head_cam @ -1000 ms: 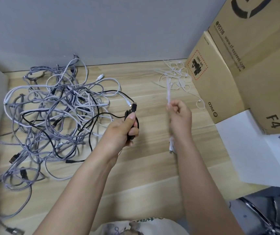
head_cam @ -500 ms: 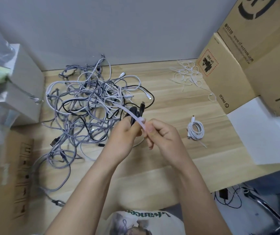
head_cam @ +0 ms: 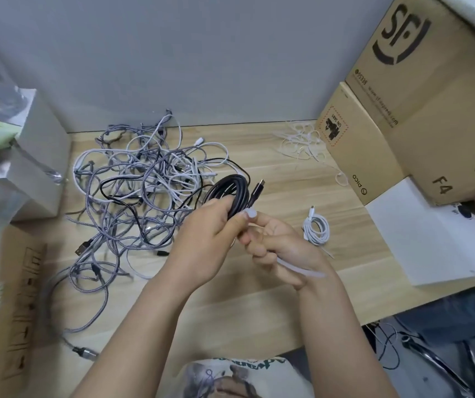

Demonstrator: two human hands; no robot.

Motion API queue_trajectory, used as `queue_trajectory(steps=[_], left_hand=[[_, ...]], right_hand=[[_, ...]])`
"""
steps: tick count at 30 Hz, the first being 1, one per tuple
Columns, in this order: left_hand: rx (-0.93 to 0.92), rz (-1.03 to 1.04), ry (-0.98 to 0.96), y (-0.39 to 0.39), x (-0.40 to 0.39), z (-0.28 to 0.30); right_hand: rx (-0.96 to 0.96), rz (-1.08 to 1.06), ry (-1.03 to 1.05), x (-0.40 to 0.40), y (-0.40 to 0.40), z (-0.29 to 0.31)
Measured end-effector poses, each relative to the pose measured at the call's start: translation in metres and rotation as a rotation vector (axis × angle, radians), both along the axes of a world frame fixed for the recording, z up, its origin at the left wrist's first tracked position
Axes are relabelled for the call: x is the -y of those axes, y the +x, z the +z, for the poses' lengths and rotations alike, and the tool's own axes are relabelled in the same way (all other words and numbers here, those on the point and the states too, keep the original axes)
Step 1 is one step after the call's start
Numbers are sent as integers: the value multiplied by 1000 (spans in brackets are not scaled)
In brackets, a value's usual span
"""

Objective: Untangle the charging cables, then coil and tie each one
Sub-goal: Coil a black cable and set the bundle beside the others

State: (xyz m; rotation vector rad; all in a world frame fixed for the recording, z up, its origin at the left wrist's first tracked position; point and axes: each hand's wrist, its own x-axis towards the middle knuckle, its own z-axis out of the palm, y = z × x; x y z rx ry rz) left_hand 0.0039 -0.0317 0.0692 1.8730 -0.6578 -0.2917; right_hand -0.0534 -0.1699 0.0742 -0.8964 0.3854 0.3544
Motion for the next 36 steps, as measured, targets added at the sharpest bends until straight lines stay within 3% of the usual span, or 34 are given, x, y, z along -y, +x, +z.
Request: queue_trajectory(steps=[4, 7, 11, 16, 19, 26, 31, 36], left_hand=[[120, 0, 147, 2, 3, -6], [72, 47, 72, 1, 4, -2], [-2, 53, -5, -1, 8, 3], [-236, 31, -235, -3, 10, 13], [-291, 15, -304, -3, 12, 17], [-109, 47, -143, -6, 15, 13], [66, 96, -53, -7, 14, 19], [94, 99, -19, -9, 14, 23]], right_hand=[[0, 6, -39, 4, -3, -3], [64, 14, -173, 0, -3, -1], [143, -65, -619, -6, 0, 5], [233, -378, -650, -8, 2, 16], [174, -490, -836, -5, 4, 13], [148, -499, -1265, -15, 3, 14], [238, -406, -1335, -22, -3, 24], [333, -370, -1357, -22, -7, 32]])
